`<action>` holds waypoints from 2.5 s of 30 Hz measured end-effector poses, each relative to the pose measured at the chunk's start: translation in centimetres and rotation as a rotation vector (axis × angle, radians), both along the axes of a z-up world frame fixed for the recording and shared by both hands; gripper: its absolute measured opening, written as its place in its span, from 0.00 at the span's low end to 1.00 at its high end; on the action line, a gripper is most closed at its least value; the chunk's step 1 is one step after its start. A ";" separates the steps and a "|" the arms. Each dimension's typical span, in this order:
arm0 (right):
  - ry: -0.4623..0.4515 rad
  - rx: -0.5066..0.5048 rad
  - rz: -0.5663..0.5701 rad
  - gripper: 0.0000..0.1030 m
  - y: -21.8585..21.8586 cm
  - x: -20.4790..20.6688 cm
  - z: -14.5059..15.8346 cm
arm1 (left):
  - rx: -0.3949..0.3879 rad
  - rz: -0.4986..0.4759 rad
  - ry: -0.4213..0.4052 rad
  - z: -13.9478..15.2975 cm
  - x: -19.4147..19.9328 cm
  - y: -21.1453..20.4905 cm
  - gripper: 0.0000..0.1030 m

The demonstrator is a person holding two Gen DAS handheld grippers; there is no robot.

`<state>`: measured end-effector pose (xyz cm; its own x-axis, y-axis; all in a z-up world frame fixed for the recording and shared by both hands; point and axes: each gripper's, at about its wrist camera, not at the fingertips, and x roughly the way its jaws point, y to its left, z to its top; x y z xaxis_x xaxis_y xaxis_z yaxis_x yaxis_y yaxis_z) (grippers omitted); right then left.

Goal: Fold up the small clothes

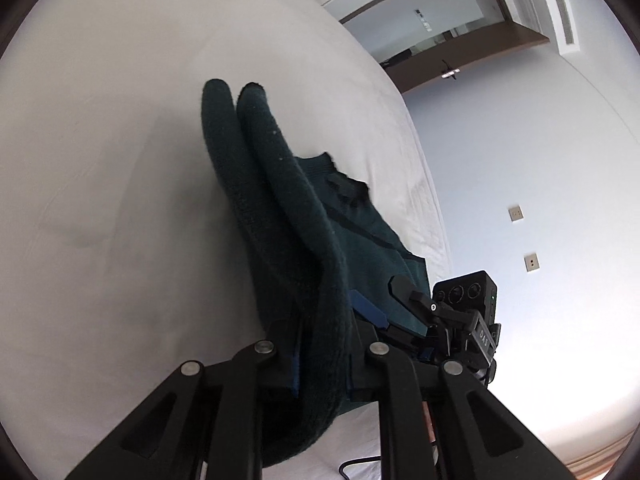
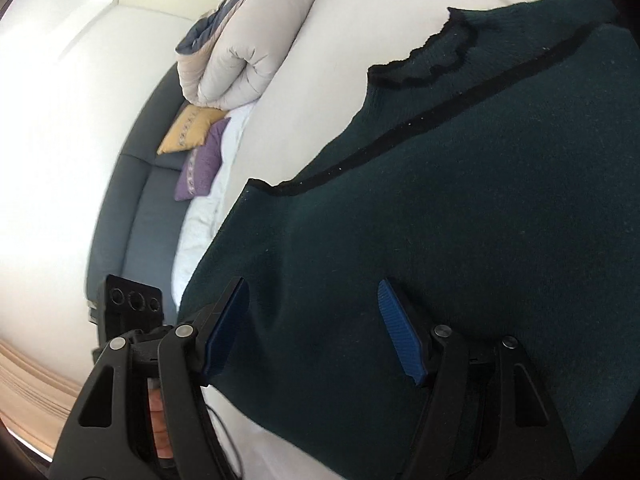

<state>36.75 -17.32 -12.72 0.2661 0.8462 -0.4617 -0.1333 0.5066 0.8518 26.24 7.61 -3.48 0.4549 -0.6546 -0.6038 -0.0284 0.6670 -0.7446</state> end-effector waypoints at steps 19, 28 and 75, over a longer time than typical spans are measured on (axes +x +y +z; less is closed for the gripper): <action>0.124 0.324 -0.205 0.78 -15.7 3.8 -2.7 | 0.156 -0.300 -0.161 -0.3 0.4 -20.8 0.63; 0.118 0.092 -0.135 0.65 -13.1 4.9 -1.7 | 0.208 -0.206 -0.223 0.8 -0.4 -14.6 0.59; -0.156 -0.305 -0.163 0.23 -17.9 -2.8 5.5 | 0.424 -0.263 -0.334 -1.8 0.1 -21.4 0.51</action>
